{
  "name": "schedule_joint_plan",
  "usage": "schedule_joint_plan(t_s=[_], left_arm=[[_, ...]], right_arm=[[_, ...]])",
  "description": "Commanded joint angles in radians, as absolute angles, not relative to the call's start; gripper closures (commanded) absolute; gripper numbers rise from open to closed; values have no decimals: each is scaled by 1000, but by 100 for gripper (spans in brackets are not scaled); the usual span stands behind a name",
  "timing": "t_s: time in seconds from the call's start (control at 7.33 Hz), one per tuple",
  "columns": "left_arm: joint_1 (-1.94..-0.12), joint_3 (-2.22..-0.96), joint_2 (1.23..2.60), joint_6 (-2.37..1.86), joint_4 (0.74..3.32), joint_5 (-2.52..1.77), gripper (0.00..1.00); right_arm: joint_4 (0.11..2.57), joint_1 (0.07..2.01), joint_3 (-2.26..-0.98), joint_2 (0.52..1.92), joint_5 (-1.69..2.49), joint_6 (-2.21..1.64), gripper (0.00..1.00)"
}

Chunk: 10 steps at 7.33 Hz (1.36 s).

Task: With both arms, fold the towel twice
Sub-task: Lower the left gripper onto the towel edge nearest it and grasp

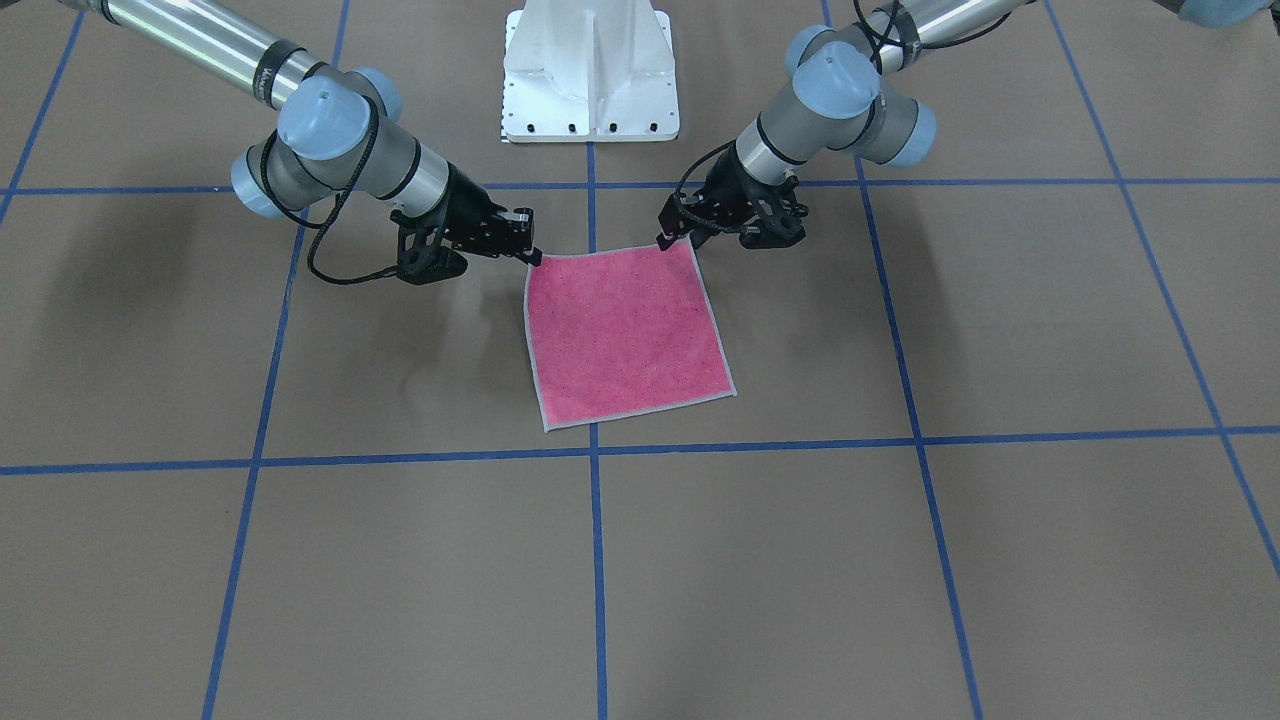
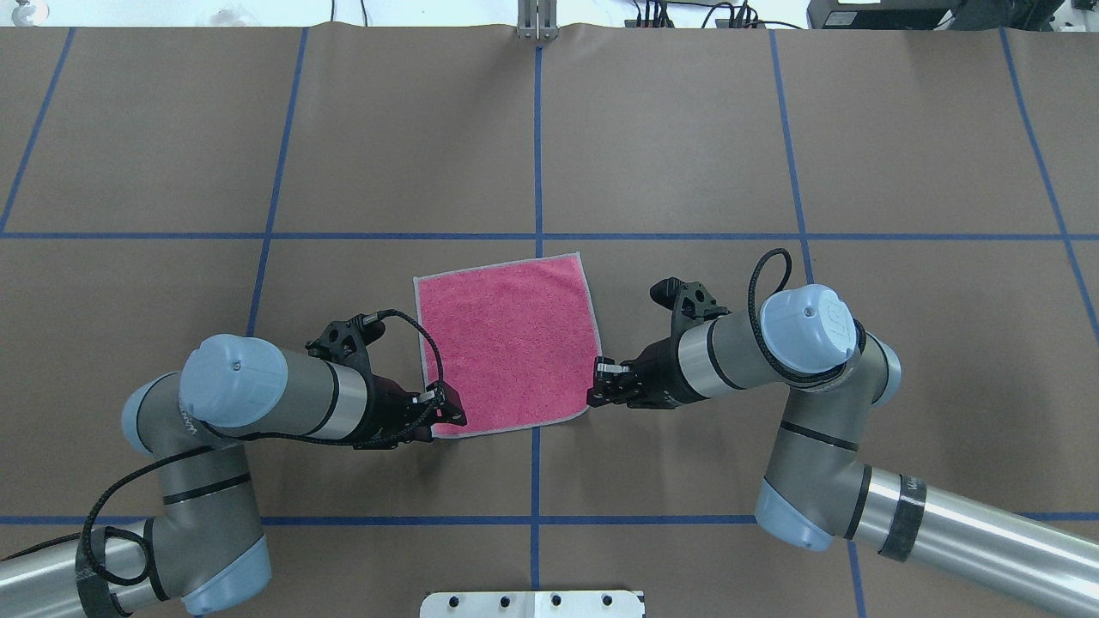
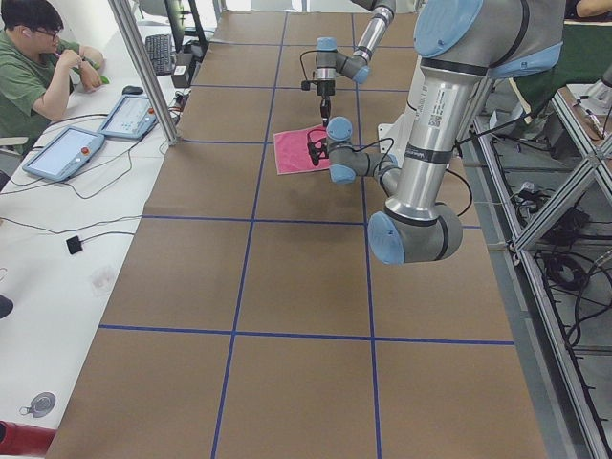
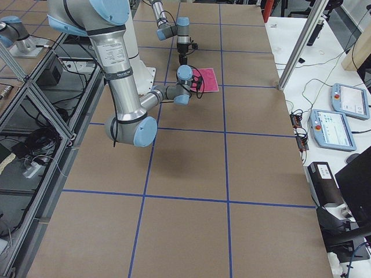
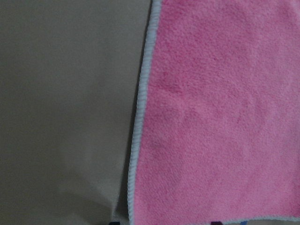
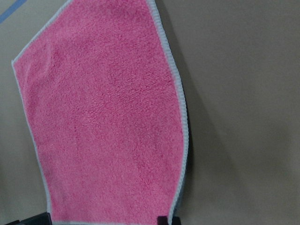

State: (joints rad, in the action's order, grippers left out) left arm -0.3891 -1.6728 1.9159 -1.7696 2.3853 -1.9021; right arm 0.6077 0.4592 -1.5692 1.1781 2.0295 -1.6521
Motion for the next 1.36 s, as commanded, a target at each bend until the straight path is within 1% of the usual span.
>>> schedule_joint_plan(t_s=[0.0, 0.14, 0.41, 0.82, 1.09, 1.23], left_arm=[[-388, -1672, 1917, -1770, 2384, -1902, 60], [-388, -1672, 1916, -1770, 2384, -1902, 69], [-390, -1674, 1917, -1775, 2382, -1904, 99], [-390, -1681, 1919, -1779, 2381, -1905, 100], [-391, -1687, 1921, -1773, 2381, -1916, 100], [-399, -1690, 1919, -1764, 2381, -1955, 100]], right_arm=[[607, 460, -1569, 1178, 2029, -1652, 100], [607, 460, -1569, 1180, 2031, -1652, 100], [607, 460, -1569, 1180, 2033, -1651, 100], [607, 468, -1618, 1193, 2043, -1652, 100], [607, 466, -1672, 1235, 2046, -1667, 100], [607, 466, -1675, 1235, 2046, -1693, 100]])
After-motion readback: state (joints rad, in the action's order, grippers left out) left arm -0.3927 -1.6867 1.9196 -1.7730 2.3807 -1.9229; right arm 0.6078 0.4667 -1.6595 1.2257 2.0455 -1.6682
